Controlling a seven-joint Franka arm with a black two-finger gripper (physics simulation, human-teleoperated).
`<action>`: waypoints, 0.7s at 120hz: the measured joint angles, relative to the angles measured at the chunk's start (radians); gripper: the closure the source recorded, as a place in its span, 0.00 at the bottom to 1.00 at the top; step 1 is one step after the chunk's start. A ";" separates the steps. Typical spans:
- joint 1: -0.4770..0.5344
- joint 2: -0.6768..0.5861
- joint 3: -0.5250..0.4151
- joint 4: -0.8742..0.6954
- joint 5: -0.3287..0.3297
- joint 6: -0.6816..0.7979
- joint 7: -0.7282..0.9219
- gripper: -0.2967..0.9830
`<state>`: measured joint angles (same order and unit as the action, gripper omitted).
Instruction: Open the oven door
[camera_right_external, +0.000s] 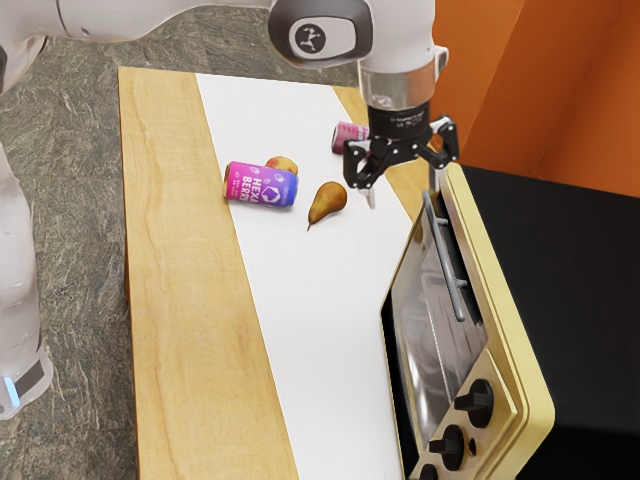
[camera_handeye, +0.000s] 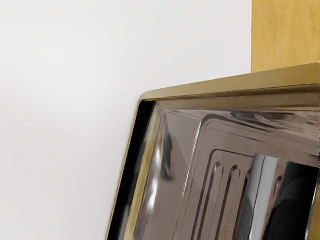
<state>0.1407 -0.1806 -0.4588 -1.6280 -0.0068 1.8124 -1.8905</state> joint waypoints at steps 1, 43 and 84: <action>0.000 0.000 0.000 0.000 0.000 0.000 0.001 0.23; 0.014 0.019 0.008 0.000 0.000 0.015 0.045 0.23; 0.018 0.048 0.009 -0.015 -0.015 0.044 0.074 0.23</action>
<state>0.1587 -0.1328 -0.4500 -1.6428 -0.0215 1.8563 -1.8166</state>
